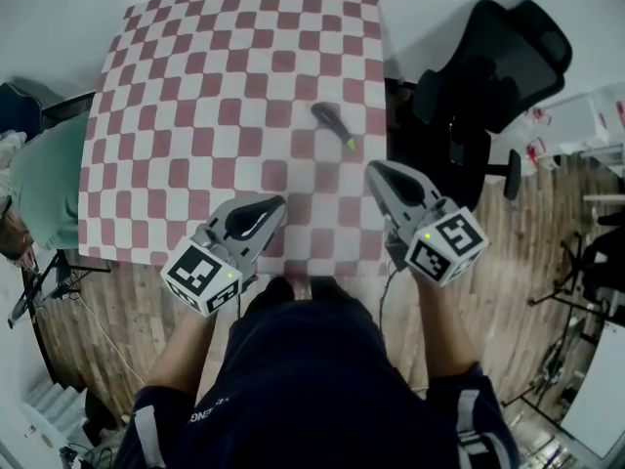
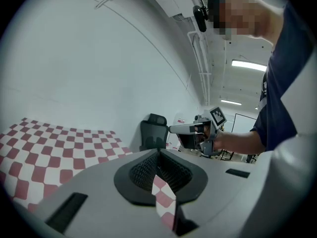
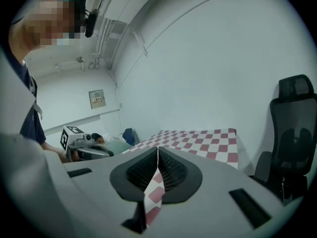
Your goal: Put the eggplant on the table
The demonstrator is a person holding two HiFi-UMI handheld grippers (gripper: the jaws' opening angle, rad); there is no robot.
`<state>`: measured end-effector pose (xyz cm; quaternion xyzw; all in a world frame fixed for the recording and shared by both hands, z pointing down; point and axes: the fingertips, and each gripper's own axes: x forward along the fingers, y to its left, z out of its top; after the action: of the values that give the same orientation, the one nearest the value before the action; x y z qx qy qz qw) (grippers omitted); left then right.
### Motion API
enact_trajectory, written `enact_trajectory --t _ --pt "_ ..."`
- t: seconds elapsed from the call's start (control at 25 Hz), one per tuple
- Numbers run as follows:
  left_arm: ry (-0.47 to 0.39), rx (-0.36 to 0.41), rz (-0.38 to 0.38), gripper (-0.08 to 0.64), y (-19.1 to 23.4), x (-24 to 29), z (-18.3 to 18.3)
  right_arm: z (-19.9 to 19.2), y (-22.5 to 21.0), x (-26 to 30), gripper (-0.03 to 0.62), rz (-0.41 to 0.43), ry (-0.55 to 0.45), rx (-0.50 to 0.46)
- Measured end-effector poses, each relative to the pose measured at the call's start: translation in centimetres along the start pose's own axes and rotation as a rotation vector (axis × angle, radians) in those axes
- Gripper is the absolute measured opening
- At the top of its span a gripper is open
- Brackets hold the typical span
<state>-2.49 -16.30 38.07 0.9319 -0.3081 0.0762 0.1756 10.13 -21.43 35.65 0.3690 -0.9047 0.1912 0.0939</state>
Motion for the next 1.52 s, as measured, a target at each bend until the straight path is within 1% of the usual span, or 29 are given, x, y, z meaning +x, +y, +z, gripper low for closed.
enact_trajectory --t 0.2,0.32,0.56,0.68,1.04,1.52 --pt "-0.003 0.025 -0.012 0.037 -1.3 -1.0 0.3 1.9 2.7 -2.5 0.018 0.007 -0.076 -0.020" --pt "-0.007 0.044 -0.017 0.037 -2.0 -1.5 0.3 2.0 4.6 -3.3 0.017 0.020 -0.099 -0.034" --pt "-0.015 0.056 -0.023 0.037 -3.3 -2.3 0.7 0.3 7.6 -3.4 0.017 0.038 -0.055 -0.100" --pt "-0.019 0.056 -0.025 0.037 -3.6 -2.5 0.8 0.1 8.5 -3.6 0.018 0.051 -0.048 -0.109" --pt "-0.028 0.079 -0.033 0.037 -4.0 -2.1 1.4 -0.2 8.3 -3.7 0.018 0.043 -0.031 -0.090" --pt "-0.024 0.070 -0.030 0.037 -3.7 -1.4 1.5 -1.6 6.4 -2.9 0.017 0.011 0.024 -0.065"
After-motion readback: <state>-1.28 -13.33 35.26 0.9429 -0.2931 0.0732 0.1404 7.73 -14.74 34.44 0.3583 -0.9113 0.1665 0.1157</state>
